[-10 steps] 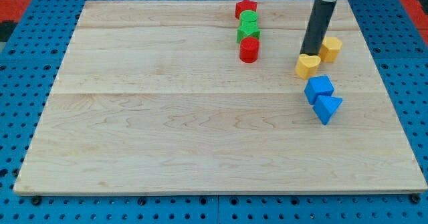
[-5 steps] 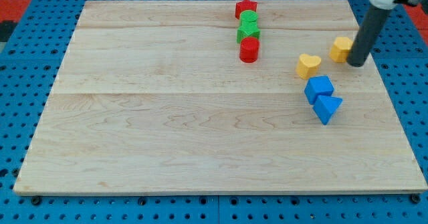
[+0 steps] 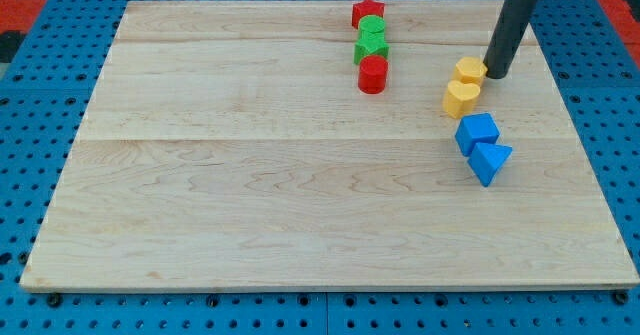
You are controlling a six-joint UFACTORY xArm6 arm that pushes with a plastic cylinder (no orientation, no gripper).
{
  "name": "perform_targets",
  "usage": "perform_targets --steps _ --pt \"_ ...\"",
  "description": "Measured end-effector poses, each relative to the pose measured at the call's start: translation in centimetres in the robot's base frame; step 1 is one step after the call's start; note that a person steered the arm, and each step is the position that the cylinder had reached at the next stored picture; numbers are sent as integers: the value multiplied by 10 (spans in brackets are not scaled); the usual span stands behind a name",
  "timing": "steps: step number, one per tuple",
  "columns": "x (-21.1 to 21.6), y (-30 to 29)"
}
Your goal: Place the yellow blocks in a vertical line
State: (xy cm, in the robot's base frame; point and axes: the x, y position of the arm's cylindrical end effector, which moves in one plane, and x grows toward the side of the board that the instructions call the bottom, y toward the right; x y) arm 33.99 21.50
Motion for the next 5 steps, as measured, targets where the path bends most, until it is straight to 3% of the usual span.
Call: perform_targets --steps 5 --pt "-14 -11"
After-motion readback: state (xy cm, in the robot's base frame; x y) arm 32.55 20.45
